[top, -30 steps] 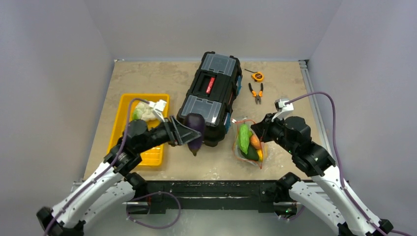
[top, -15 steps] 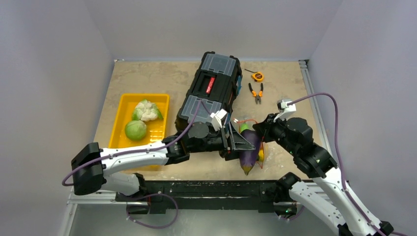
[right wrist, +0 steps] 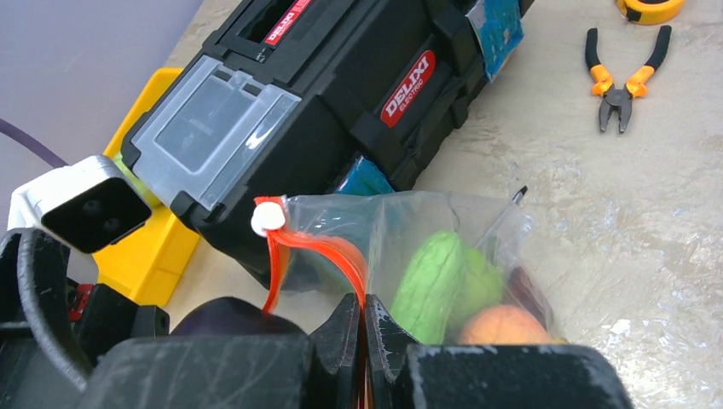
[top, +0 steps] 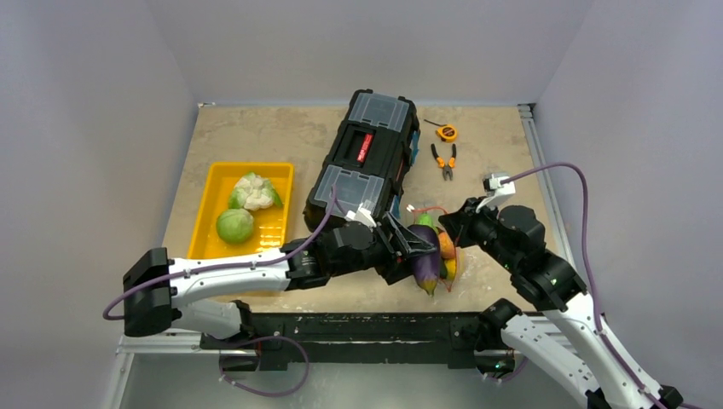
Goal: Place the food in the zip-top bag and seal the zipper
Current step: Place the fake vegetable in the zipper food storage bag.
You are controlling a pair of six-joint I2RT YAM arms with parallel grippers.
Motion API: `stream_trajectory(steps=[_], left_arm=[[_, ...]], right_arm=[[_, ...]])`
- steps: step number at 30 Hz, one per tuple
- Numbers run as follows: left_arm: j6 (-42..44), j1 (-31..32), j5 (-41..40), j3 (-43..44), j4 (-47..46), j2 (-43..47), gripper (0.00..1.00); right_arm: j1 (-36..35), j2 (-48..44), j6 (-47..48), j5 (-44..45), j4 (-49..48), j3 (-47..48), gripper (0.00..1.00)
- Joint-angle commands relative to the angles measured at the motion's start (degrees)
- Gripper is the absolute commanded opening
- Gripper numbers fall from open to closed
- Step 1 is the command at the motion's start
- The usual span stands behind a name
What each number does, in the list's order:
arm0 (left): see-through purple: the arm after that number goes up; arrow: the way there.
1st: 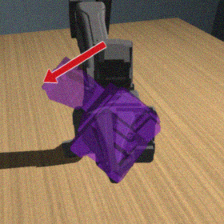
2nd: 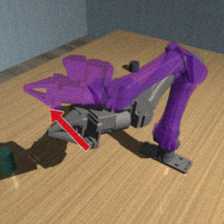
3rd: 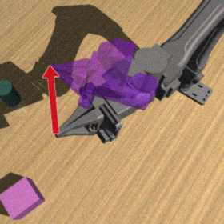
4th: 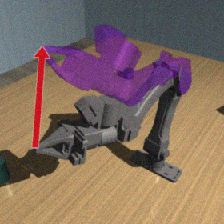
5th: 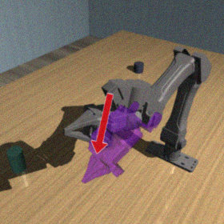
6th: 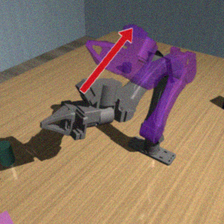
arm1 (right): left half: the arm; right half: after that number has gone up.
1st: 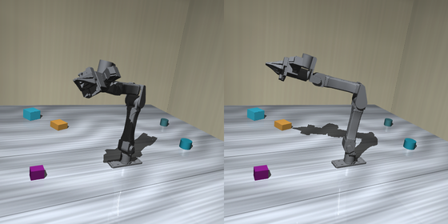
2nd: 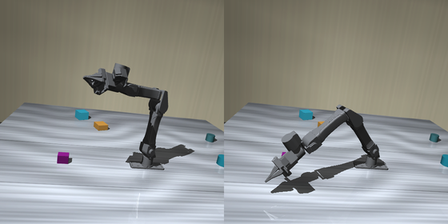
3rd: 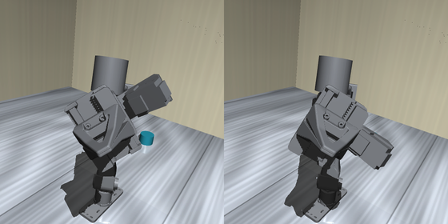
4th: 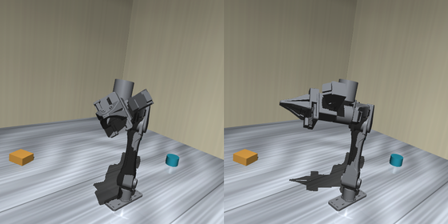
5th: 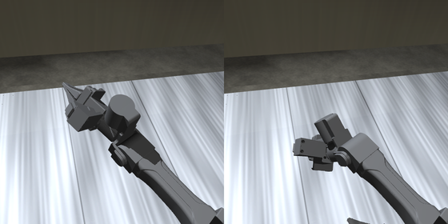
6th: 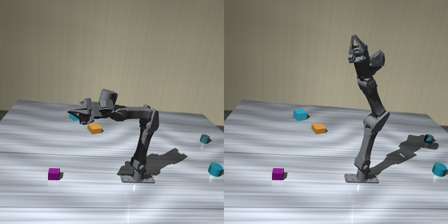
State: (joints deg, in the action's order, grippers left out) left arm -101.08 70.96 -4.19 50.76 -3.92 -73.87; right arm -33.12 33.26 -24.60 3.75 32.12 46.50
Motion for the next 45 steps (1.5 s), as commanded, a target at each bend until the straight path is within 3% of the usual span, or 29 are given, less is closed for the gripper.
stream_trajectory(steps=[1,8,12,21,25,28,30,36,43,45], left_arm=[[-1.3,-0.4,-5.7,6.5,6.1,-1.3,0.10],[-2.1,-0.9,-2.4,11.8,6.3,-9.2,0.13],[1.1,-1.0,-6.2,15.8,12.2,-10.9,0.16],[0.0,-0.9,-12.3,17.4,15.7,-12.0,0.32],[3.3,-0.9,-14.0,21.5,20.0,-13.0,0.52],[6.0,-0.8,-14.0,23.8,23.3,-13.6,0.84],[7.3,-0.7,-13.8,23.8,23.8,-13.2,0.90],[16.7,0.3,-13.1,22.1,23.0,-9.1,0.93],[40.2,0.5,-3.6,19.2,14.3,-2.6,0.90],[48.2,0.3,2.2,15.4,6.1,0.3,0.88]], right_arm=[[-0.3,-1.0,0.1,-0.5,-1.9,1.4,0.00],[-0.2,-1.1,0.6,-1.3,-2.0,1.4,0.00],[-0.3,-2.0,0.4,-2.1,-2.1,1.2,0.00],[-0.2,-1.6,0.6,-2.7,-2.7,0.9,0.00],[-0.2,-2.3,0.5,-2.6,-3.0,0.6,0.00],[-0.2,-1.8,0.5,-2.7,-2.9,0.8,0.00],[-0.2,-1.5,0.7,-2.5,-2.9,0.8,0.00],[-0.2,-2.0,0.3,-2.1,-2.7,0.7,0.00],[-0.2,-0.4,0.5,-1.7,-2.0,1.3,0.00],[-0.3,-0.4,0.4,-1.5,-1.6,1.6,0.00]])
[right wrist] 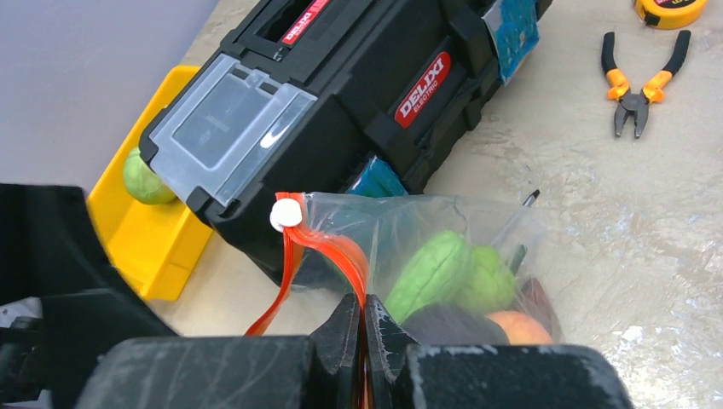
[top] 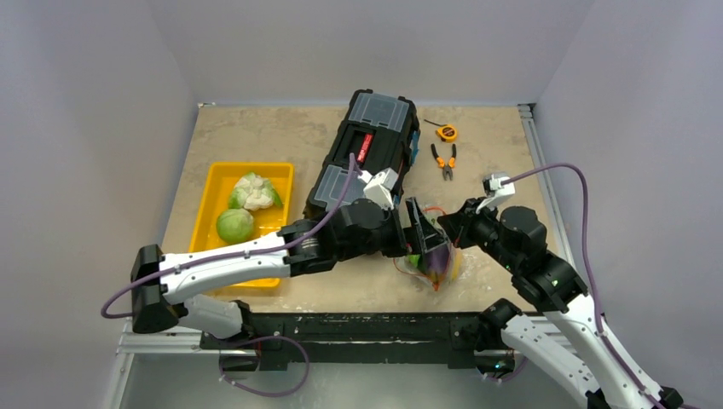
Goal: Place the food in the zip-top bag and seal the zipper
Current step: Place the fake vegetable in the zipper food storage bag, then adjust the zipper food storage bag at the center of the board.
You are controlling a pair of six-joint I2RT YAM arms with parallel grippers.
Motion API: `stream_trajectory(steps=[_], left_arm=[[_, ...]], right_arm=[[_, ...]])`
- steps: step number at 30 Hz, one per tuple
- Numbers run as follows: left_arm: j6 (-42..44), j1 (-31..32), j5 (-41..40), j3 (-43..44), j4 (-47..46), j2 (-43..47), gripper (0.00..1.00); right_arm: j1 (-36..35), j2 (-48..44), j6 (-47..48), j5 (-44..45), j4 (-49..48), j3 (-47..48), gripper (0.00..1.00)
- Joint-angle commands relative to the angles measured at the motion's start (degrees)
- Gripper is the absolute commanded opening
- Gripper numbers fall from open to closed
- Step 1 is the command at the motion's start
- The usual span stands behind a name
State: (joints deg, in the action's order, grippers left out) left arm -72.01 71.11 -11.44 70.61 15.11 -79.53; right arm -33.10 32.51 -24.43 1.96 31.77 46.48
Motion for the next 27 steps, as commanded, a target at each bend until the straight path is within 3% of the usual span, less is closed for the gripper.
stream_trajectory(steps=[1,4,8,11,16,20,24,27], left_arm=[[23.8,0.2,11.7,-7.1,-18.2,7.6,0.87],[29.5,0.1,11.8,-12.9,-22.8,12.5,0.90],[37.3,0.2,3.9,-13.4,-14.6,15.7,0.99],[44.1,0.1,0.7,-12.6,-8.8,14.5,1.00],[56.1,0.1,2.7,-12.1,-7.0,8.5,0.58],[52.5,0.1,1.9,-7.3,-1.6,3.2,0.57],[47.4,0.1,3.3,-6.7,-2.7,0.2,0.52],[46.0,0.1,5.0,-7.0,-4.1,-0.6,0.36]], right_arm=[[-0.2,0.0,0.1,0.4,-1.1,1.6,0.00],[-0.3,-0.5,-0.1,0.8,-0.9,1.8,0.00],[-0.2,0.2,-0.1,1.0,0.0,2.5,0.00],[-0.2,0.1,-0.4,1.2,0.7,2.8,0.00],[-0.3,-0.3,-0.4,2.3,1.4,3.5,0.00],[-0.2,0.5,-0.2,2.4,1.8,3.9,0.00],[-0.3,1.0,-0.4,1.9,1.9,3.7,0.00],[-0.2,1.0,-0.5,2.0,2.2,4.0,0.00]])
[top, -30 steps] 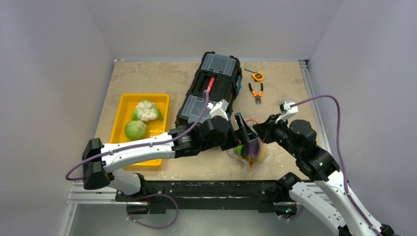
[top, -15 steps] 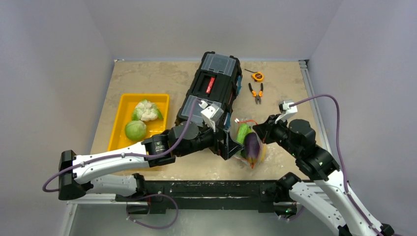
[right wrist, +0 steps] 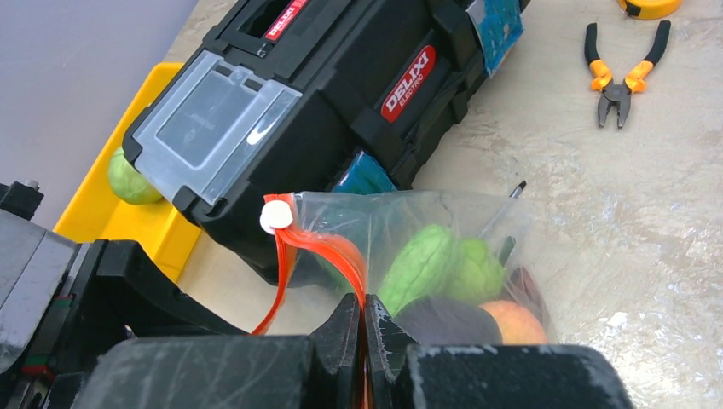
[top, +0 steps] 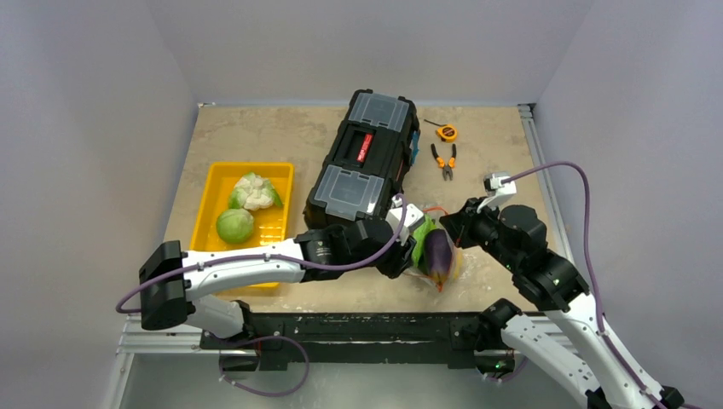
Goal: Place the food in the zip-top bag and seal the zipper
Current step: Adjust the zipper food storage bag at the center of the board.
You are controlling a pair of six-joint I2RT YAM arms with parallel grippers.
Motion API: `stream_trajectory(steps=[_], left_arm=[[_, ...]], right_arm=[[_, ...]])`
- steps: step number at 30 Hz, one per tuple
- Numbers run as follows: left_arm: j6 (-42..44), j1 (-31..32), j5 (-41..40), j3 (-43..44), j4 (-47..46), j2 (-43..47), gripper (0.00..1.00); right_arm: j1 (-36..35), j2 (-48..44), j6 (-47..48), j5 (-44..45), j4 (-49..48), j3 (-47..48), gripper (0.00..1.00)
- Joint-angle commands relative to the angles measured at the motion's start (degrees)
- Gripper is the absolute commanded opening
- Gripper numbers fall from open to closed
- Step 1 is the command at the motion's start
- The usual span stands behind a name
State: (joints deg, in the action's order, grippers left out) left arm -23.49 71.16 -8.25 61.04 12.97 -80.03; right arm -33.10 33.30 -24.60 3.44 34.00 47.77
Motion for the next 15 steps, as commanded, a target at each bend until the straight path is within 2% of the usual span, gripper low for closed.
stream_trajectory(steps=[1,4,6,11,15], left_arm=[[-2.9,0.0,3.0,2.5,-3.0,0.0,0.29],[-5.3,-0.6,7.2,1.8,-7.6,0.1,0.07],[-8.5,-2.1,11.6,1.7,-11.0,-0.2,0.01],[-19.9,-6.6,21.7,-0.5,-25.5,-2.3,0.00],[-26.8,-7.8,21.0,-3.1,-34.2,-2.9,0.00]], right_arm=[[-0.3,0.4,-0.3,0.5,0.1,2.9,0.00],[-0.2,1.7,-0.4,0.4,1.1,4.4,0.00],[-0.2,3.0,-0.3,0.3,2.6,6.1,0.00],[-0.3,5.8,1.9,-2.8,6.0,9.8,0.00],[-0.3,8.3,2.5,-4.3,11.0,12.9,0.00]])
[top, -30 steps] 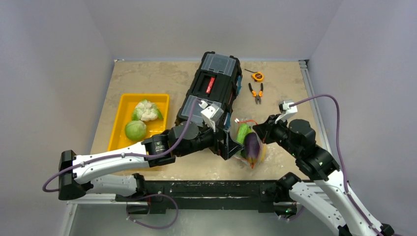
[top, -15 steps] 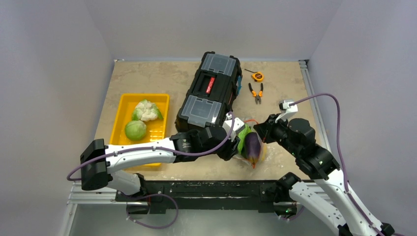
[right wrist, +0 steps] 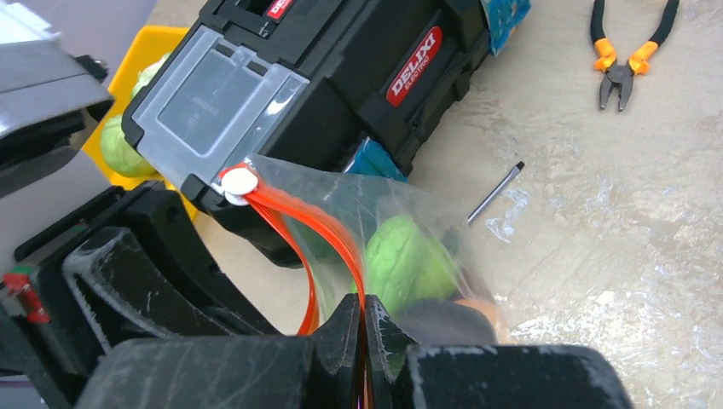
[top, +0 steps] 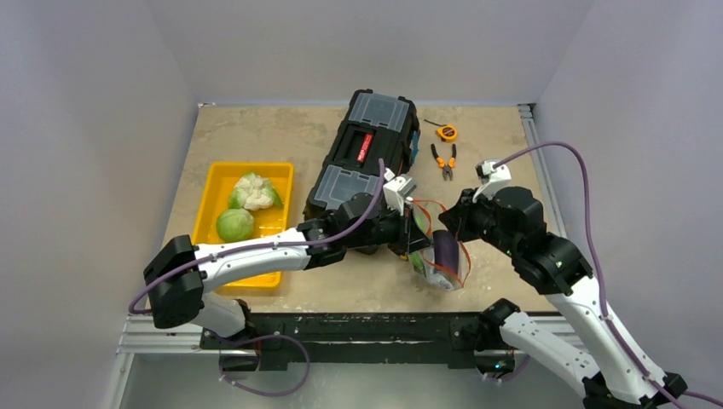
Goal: Place the food in the zip-top bag and seal the zipper
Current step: Adjust the zipper food storage bag at the center of the board.
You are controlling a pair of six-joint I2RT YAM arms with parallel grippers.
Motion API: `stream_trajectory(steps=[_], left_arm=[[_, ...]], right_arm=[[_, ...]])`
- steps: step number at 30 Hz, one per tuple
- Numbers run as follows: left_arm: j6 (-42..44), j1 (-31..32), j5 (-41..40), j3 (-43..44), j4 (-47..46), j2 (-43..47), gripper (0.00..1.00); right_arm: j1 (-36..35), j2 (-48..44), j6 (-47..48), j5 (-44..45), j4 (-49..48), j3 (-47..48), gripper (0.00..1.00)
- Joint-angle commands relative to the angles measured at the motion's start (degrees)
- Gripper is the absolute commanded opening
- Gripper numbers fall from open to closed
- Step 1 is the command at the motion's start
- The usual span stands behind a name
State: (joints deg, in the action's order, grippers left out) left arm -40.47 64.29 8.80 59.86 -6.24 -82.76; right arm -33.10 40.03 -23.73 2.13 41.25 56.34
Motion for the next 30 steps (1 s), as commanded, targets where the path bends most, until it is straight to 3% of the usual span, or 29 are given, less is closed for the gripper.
stream_trajectory(steps=[1,5,10,14,16,22,30], left_arm=[[-10.8,-0.9,2.5,-2.4,-16.0,-0.2,0.00],[-14.8,-0.9,0.0,-3.9,-19.9,-0.6,0.00],[-16.6,-0.9,-1.3,-4.4,-21.3,-1.7,0.00],[-17.1,-0.9,-1.5,-3.8,-21.6,-2.5,0.00],[-17.0,-0.9,-1.4,-3.4,-21.6,-2.9,0.00],[-17.1,-0.9,-0.9,-3.0,-21.9,-3.6,0.00],[-17.1,-0.9,-1.4,-4.0,-20.7,-2.3,0.00]], right_arm=[[-0.3,1.8,1.8,-3.9,4.5,4.5,0.00],[-0.3,2.9,3.2,-8.6,7.0,4.5,0.05],[-0.2,3.0,4.8,-10.7,10.8,5.9,0.20],[-0.3,3.2,6.4,-11.4,14.9,8.7,0.37],[-0.3,3.9,7.2,-11.8,17.7,9.8,0.52],[-0.5,4.8,6.6,-11.1,19.6,10.3,0.80],[-0.5,5.6,5.6,-9.8,23.4,13.0,0.95]])
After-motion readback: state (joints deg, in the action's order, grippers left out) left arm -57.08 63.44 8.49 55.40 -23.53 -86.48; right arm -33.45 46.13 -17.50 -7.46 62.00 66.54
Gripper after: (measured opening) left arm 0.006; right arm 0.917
